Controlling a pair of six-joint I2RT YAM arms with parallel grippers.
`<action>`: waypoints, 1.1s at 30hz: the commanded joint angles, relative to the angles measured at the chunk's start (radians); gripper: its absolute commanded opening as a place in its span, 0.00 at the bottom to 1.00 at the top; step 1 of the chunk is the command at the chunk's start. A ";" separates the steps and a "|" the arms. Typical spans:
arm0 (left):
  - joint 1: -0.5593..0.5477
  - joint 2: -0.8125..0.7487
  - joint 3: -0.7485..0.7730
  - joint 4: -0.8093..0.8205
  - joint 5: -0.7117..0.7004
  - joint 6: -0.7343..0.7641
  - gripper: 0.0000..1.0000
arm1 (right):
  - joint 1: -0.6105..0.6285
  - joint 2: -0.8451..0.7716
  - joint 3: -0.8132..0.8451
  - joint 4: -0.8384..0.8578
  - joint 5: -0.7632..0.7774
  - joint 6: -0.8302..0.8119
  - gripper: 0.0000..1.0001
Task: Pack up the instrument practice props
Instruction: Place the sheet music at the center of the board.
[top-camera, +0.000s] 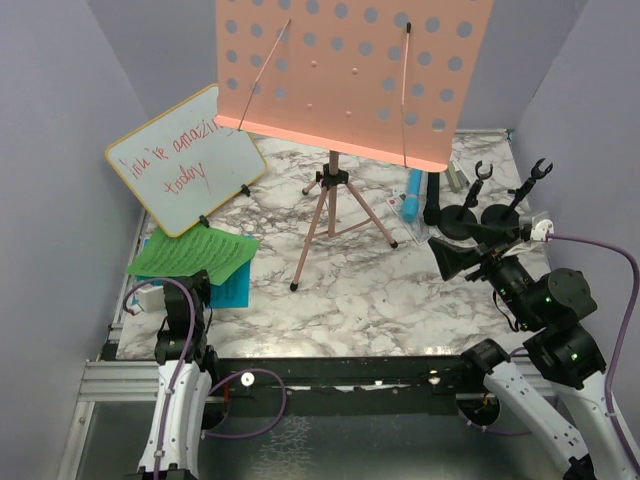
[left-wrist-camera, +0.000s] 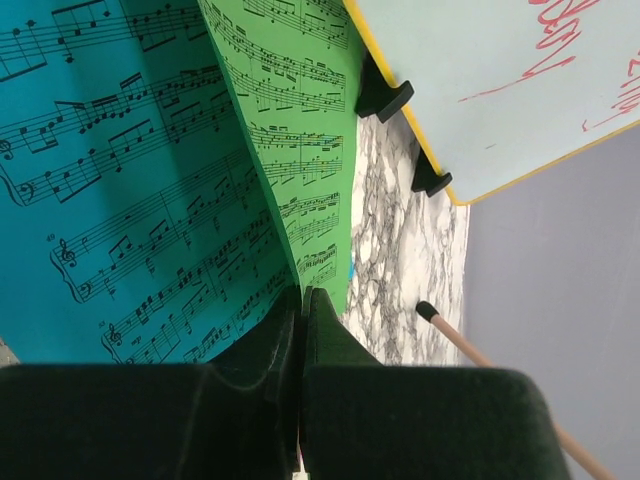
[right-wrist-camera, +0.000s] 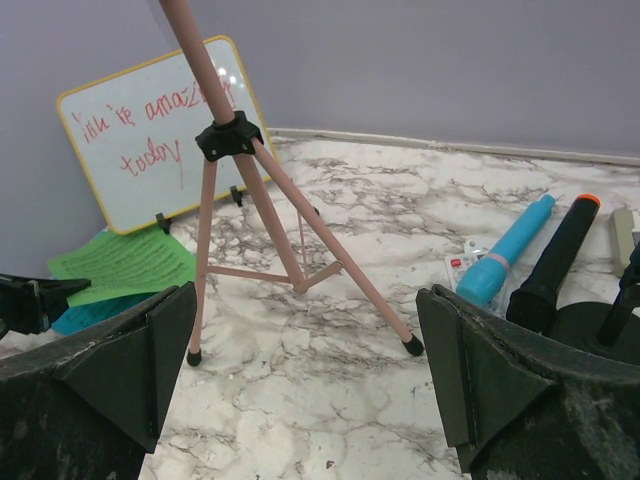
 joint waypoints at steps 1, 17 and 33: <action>-0.004 0.000 -0.001 -0.030 -0.030 -0.081 0.00 | 0.009 -0.008 -0.013 0.009 0.024 -0.020 1.00; -0.004 -0.170 0.037 -0.345 -0.115 -0.221 0.00 | 0.013 -0.009 -0.021 0.023 0.027 -0.020 1.00; -0.003 -0.077 -0.045 -0.189 0.018 -0.286 0.05 | 0.019 -0.015 -0.020 0.013 0.048 -0.025 1.00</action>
